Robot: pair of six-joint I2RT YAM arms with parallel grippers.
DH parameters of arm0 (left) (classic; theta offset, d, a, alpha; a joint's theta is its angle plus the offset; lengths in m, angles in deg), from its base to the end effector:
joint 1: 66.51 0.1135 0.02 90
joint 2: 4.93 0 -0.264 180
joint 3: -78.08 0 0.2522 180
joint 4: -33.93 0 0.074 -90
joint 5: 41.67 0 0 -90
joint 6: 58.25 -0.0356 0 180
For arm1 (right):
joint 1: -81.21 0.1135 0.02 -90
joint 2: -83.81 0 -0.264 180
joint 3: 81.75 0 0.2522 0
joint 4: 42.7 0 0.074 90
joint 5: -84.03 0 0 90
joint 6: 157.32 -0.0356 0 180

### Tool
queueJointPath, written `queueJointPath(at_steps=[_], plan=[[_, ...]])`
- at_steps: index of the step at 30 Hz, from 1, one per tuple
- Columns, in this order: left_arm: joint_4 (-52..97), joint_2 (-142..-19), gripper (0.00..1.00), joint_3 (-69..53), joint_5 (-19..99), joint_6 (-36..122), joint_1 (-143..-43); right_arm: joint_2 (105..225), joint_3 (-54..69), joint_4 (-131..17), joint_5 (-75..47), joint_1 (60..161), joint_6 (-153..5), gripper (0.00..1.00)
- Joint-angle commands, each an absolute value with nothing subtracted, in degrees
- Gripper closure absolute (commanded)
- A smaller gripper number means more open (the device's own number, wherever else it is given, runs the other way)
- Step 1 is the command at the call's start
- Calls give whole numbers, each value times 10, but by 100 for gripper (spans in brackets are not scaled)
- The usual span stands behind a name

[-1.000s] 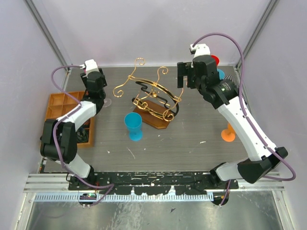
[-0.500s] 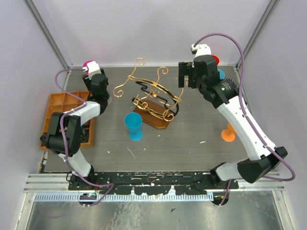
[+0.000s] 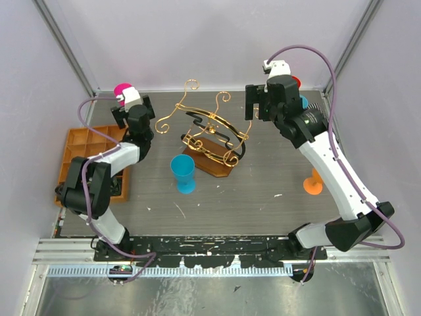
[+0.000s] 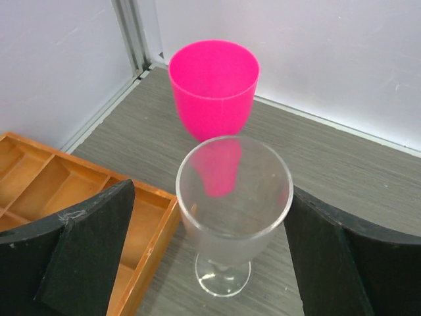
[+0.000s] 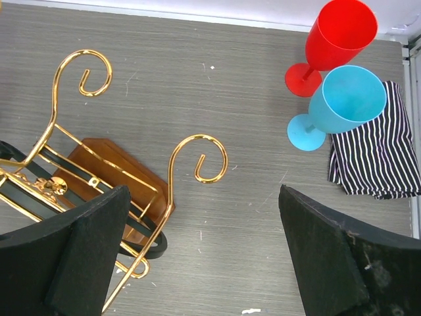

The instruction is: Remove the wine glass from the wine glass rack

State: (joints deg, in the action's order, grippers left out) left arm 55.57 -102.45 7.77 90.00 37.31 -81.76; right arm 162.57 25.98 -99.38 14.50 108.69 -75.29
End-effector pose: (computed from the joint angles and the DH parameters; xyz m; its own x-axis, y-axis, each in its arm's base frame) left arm 0.3718 -0.0768 0.2501 -0.0504 -0.0613 -0.9968 -0.4489 0.8930 -0.0322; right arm 0.2579 0.1201 0.4447 -0.4304 -0.0774 -0.8993 -0.0989 0.9944 -0.0383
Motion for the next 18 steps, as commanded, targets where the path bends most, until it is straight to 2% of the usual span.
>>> queueJointPath(at_steps=[1, 7, 12, 18], plan=[[546, -959, 2, 105, 937, 386, -823, 1621, 295, -981, 123, 1080, -770, 0], [444, -875, 2, 109, 937, 413, -823, 1633, 327, -1023, 73, 1068, -796, 0], [243, -794, 2, 72, 931, 482, -824, 1645, 341, -1036, -3, 1050, -823, 0], [91, -692, 2, 52, 857, 529, -824, 1648, 330, -1025, -29, 1045, -840, 0]])
